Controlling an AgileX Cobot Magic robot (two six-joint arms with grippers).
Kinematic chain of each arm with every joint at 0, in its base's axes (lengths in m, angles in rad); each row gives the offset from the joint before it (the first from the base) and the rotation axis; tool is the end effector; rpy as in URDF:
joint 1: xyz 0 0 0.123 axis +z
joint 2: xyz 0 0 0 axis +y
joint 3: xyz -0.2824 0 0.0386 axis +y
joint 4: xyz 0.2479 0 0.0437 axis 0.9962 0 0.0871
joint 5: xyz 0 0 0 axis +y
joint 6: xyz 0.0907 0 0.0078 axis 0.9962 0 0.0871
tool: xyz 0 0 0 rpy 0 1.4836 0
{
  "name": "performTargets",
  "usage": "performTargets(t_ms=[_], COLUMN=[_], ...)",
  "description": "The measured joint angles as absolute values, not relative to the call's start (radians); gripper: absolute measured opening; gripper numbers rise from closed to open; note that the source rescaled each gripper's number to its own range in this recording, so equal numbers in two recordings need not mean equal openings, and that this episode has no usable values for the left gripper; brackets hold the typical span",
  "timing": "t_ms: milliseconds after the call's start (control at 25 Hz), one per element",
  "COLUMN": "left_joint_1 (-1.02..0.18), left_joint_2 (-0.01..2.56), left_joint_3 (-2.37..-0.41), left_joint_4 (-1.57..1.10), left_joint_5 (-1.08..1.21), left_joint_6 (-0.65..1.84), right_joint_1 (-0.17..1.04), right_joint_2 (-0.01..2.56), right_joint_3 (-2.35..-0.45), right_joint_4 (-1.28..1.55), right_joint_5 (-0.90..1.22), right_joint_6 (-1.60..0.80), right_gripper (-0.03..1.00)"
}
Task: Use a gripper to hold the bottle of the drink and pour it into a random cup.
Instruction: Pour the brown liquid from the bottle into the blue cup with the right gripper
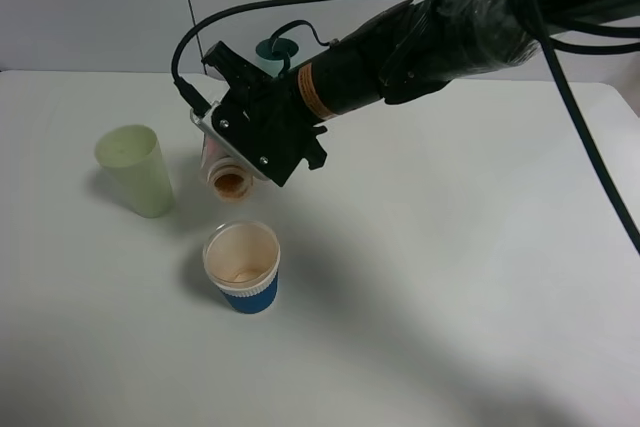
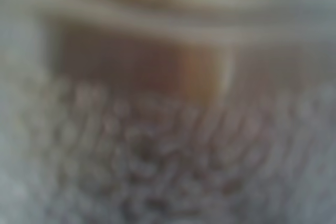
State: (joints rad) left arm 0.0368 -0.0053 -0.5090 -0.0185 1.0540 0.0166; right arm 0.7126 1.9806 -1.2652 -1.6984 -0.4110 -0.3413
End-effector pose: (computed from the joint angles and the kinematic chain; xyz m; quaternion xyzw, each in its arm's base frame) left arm -0.0064 -0.0017 0.2802 -0.0082 0.8476 0.0049 0.5305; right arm 0.3008 0.3074 0.1842 -0.8851 0.0808 -0.1175 0.4430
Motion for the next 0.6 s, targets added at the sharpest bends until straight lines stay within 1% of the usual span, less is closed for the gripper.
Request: performTargets(t_ms=[280,600], left_joint_1=[0.037,0.037], left_joint_2=[-0.005,-0.005], left_joint_3=[-0.509,-0.509], left_joint_4=[-0.019,-0.019], left_joint_5=[1.054,1.054], left_joint_6=[0.017,0.017], right_joint_1=[0.747,0.754], right_joint_2=[1.981,1.981], right_joint_3=[-1.265,-1.265], right_joint_4=[-1.681,-1.682], right_joint_5=[-0.342,-0.370], right_joint_6=[-0.338,-0.390], right_gripper=[0.03,0.03])
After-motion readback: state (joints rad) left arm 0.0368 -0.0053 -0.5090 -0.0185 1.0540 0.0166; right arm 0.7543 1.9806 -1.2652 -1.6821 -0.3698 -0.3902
